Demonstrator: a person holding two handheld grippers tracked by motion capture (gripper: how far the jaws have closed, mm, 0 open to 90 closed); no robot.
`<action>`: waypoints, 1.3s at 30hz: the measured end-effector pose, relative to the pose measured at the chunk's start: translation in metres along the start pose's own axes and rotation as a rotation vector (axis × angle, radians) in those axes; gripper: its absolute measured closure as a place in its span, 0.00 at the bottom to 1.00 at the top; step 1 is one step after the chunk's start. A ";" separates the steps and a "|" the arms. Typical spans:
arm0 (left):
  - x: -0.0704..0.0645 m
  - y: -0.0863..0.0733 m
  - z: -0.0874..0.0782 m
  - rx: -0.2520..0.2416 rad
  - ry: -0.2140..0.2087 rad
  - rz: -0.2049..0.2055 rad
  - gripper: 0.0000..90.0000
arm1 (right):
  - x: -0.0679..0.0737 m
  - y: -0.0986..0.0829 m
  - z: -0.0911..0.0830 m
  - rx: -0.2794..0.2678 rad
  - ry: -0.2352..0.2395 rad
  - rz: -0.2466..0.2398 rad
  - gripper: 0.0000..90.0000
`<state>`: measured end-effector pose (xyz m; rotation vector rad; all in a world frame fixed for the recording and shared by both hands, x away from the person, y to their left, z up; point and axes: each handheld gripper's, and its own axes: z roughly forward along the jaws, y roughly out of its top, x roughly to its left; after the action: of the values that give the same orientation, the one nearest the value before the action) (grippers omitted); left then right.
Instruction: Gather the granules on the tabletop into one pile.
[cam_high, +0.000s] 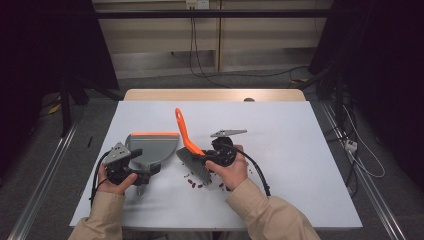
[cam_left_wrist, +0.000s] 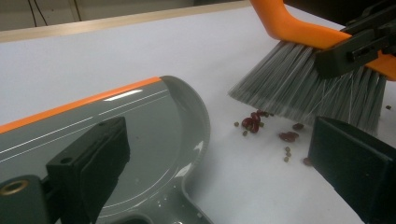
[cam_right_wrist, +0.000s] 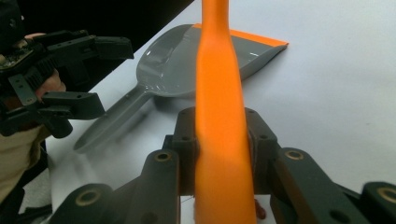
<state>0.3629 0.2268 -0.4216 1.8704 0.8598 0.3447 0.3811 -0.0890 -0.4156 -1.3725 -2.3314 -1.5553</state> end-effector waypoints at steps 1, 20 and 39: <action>0.000 0.000 0.000 0.000 0.001 -0.001 0.06 | 0.001 0.000 0.001 -0.001 0.002 0.009 0.79; 0.001 0.001 -0.002 -0.010 0.005 -0.006 0.06 | 0.006 -0.019 0.028 0.103 -0.062 0.090 0.79; 0.000 0.001 -0.001 -0.008 0.007 -0.007 0.06 | -0.020 -0.021 0.000 0.087 -0.151 0.126 0.78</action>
<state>0.3628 0.2272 -0.4202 1.8592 0.8679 0.3504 0.3795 -0.1049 -0.4401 -1.6337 -2.3102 -1.3438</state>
